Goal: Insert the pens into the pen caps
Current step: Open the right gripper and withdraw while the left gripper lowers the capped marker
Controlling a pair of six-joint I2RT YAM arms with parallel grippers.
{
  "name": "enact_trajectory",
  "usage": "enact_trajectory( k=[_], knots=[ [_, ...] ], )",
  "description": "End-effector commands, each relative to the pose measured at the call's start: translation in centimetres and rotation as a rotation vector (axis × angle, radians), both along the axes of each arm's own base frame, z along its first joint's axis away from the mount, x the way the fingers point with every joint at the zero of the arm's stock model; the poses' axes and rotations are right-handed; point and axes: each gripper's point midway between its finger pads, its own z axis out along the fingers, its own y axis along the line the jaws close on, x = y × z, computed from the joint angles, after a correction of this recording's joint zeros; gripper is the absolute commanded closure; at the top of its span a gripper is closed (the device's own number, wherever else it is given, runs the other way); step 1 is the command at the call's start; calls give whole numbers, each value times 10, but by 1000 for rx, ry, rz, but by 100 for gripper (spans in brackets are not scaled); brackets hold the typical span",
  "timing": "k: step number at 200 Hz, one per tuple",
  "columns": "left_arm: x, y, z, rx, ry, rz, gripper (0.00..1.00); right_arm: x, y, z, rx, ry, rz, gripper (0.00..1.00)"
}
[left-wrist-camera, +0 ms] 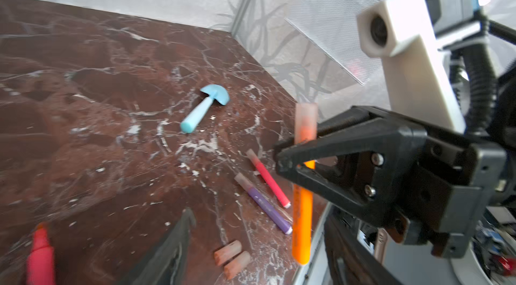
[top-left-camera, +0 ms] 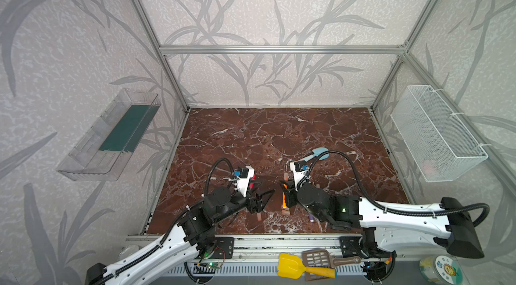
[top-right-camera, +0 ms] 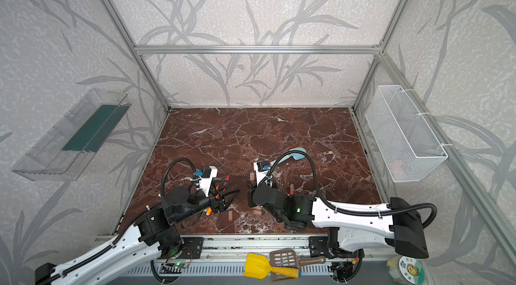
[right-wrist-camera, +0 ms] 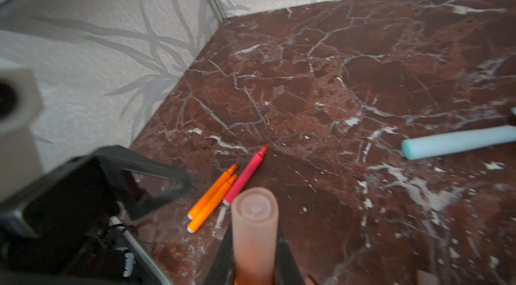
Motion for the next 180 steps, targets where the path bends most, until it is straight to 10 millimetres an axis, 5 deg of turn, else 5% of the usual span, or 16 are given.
enact_trajectory(
  k=[1,40,102,180],
  knots=[
    [18,38,-20,118,72,225,20,3,-49,-47,-223,90,-77,100],
    [22,65,-41,204,143,361,19,0,-73,-99,-325,237,-97,100],
    [27,73,-83,442,260,419,20,3,-80,-152,-427,382,-121,100],
    [30,72,-93,492,276,426,21,8,-74,-181,-481,452,-119,100]
  ],
)
